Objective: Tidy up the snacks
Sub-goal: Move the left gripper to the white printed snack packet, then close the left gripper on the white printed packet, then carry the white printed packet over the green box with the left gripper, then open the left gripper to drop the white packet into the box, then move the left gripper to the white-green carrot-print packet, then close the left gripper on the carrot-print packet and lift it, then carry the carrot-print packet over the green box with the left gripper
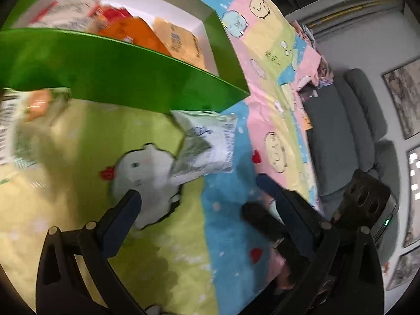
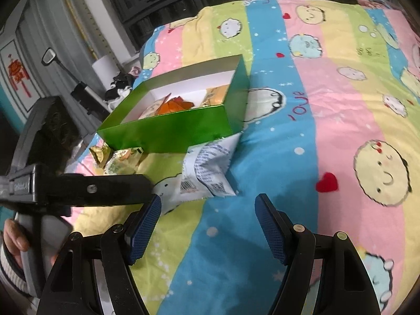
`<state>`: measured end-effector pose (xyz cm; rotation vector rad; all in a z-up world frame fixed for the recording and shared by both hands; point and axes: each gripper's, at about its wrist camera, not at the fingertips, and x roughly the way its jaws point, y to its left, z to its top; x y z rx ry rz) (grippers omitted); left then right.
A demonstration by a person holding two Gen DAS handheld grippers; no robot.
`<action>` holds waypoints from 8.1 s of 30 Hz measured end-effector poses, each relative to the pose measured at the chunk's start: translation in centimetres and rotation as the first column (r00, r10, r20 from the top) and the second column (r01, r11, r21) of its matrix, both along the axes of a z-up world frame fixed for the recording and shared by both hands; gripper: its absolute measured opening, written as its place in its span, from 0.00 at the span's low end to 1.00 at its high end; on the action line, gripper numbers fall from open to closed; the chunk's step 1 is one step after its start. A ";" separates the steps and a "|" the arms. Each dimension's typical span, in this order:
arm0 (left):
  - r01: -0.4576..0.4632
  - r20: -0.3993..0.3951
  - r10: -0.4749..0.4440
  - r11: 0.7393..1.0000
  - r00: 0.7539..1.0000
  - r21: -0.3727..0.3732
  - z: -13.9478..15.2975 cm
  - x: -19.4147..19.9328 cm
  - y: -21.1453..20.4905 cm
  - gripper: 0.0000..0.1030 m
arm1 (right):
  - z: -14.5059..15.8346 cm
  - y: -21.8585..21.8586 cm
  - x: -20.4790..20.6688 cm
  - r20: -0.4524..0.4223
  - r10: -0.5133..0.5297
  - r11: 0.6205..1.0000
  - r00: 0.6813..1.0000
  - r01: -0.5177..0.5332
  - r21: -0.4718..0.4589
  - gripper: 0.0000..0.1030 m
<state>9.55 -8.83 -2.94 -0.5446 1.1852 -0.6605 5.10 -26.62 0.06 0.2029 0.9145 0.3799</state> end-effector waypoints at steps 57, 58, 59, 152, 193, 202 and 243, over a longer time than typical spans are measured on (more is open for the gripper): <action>-0.060 0.281 0.059 0.998 0.958 -0.006 8.1 1.7 2.3 0.47 | 7.1 6.6 3.1 0.192 0.154 0.988 0.969 -0.146 -0.055 0.36; -0.061 0.285 0.061 0.998 0.957 -0.008 8.3 1.9 2.4 0.47 | 7.2 6.8 3.4 0.197 0.154 0.988 0.968 -0.145 -0.060 0.36; -0.063 0.290 0.063 0.998 0.955 -0.011 8.5 2.4 2.5 0.47 | 7.4 6.9 3.9 0.206 0.153 0.988 0.966 -0.143 -0.064 0.36; -0.421 0.286 0.352 0.876 0.891 0.235 5.4 -5.6 15.6 0.99 | 5.5 6.8 -0.6 0.099 0.059 0.998 0.993 -0.055 -0.044 0.74; -0.288 0.240 0.224 0.915 0.945 0.282 -0.5 -2.1 12.6 0.98 | -2.9 14.7 2.8 -0.045 0.295 0.954 0.954 -0.297 -0.037 0.74; -0.259 0.242 0.188 0.916 0.952 0.307 -0.7 -1.6 11.9 0.87 | -3.6 15.9 3.9 -0.056 0.330 0.944 0.942 -0.331 0.006 0.74; -0.181 0.340 0.078 0.942 0.937 0.283 3.9 -5.5 7.5 0.48 | 0.2 14.6 -0.3 0.066 0.320 0.946 0.945 -0.322 0.032 0.44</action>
